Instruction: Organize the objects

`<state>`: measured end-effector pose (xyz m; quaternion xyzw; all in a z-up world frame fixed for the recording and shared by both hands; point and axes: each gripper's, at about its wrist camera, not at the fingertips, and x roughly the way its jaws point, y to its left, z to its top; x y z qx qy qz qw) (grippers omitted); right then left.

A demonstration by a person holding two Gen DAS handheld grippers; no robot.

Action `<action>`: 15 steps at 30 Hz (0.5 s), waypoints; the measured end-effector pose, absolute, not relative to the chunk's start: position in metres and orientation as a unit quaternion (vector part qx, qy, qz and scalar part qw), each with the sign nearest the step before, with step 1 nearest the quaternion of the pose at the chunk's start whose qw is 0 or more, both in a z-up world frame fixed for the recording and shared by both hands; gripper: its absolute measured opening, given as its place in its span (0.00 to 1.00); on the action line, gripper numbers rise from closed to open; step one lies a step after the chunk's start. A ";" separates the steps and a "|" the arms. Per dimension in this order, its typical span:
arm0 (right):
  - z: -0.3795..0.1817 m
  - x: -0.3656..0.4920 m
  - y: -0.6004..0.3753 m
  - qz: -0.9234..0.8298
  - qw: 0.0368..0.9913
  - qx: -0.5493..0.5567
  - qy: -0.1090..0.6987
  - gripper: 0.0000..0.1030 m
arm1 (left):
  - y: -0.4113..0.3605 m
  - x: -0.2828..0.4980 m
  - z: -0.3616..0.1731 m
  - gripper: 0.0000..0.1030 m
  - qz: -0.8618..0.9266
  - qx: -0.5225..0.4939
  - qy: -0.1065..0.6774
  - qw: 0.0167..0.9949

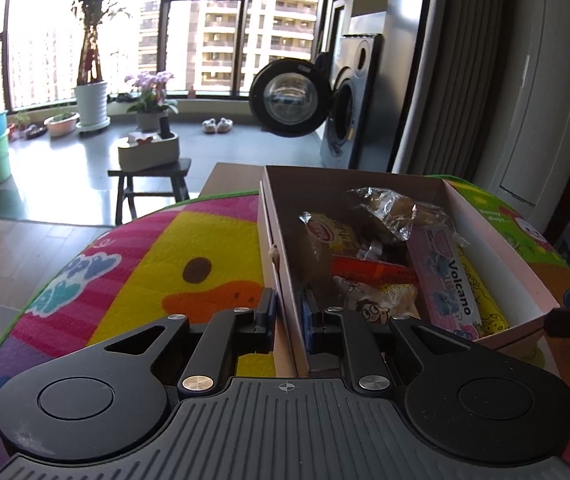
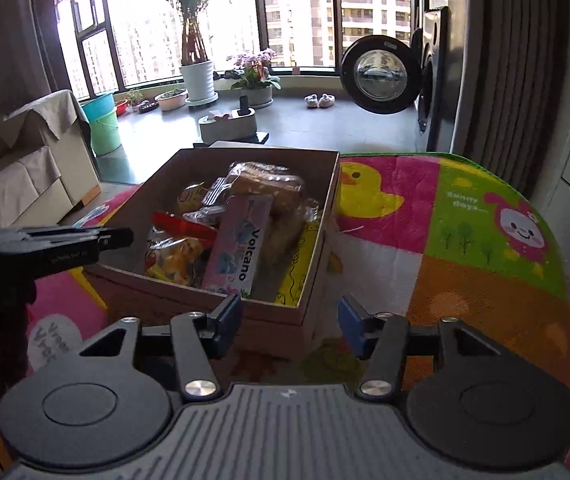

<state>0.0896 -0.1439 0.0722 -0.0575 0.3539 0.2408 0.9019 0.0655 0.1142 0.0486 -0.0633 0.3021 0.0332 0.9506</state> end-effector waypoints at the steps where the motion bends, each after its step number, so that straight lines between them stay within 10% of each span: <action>1: 0.067 0.088 -0.142 0.238 0.903 -0.066 0.351 0.52 | 0.113 0.068 0.049 0.15 0.031 -0.063 0.303 0.950; 11: 0.038 0.165 -0.163 0.101 0.930 -0.068 0.347 0.46 | 0.064 0.173 0.047 0.21 -0.008 -0.056 0.311 0.949; 15: 0.034 0.180 -0.175 0.082 0.932 -0.038 0.350 0.47 | 0.065 0.185 0.046 0.63 0.068 0.000 0.302 0.951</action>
